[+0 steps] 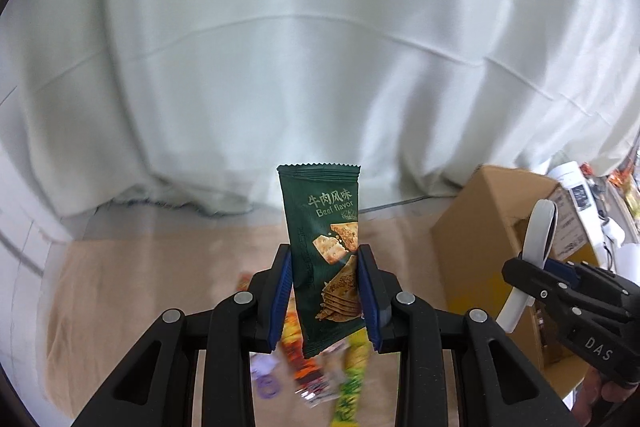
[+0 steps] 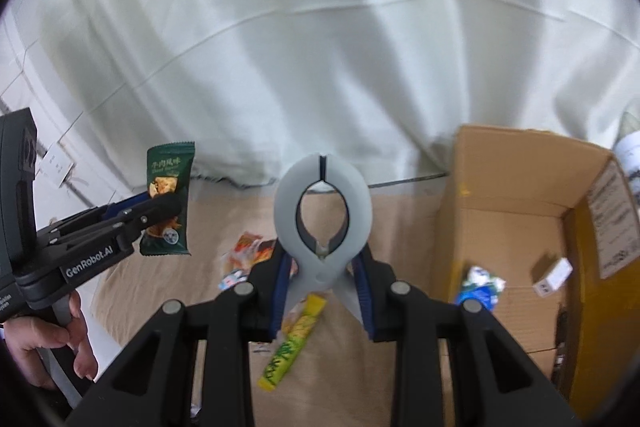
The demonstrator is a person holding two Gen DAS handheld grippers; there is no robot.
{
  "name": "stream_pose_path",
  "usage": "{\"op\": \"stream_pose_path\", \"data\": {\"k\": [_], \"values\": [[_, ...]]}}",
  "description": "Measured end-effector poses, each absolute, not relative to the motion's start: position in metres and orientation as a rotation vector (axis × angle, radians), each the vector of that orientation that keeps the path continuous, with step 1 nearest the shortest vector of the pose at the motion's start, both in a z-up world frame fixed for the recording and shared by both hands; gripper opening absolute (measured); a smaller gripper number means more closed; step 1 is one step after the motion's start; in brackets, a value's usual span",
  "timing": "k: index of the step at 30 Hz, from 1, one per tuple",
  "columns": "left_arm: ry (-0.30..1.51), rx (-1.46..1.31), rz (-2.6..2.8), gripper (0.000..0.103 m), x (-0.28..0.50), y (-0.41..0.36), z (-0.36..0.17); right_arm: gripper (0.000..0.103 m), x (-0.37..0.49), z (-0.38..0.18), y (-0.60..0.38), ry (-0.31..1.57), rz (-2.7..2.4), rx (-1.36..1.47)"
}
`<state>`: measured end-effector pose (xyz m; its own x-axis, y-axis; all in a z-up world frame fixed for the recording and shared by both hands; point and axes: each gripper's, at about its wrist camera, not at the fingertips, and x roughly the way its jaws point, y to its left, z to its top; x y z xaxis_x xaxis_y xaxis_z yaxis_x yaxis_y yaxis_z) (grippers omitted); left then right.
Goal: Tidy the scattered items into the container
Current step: 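Lift the chip bag and white clip and carry them over the box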
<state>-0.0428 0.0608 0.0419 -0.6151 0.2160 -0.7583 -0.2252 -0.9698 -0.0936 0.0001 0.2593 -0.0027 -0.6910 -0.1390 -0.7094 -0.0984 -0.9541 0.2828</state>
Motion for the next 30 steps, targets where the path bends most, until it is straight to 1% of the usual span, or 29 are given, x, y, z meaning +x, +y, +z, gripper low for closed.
{"op": "stream_pose_path", "data": {"k": [5,16,30], "values": [[0.063,-1.154,2.564,0.032,-0.043,0.107,0.057,0.035,0.021,0.005,0.296,-0.534,-2.91,1.216],[0.135,-1.072,2.422,0.032,-0.043,0.206,0.067,0.035,0.077,0.014,0.369,-0.651,-3.076,1.215],[0.241,-1.072,2.258,0.032,-0.027,0.309,0.048,0.035,0.126,-0.022,0.412,-0.782,-3.105,1.339]]}}
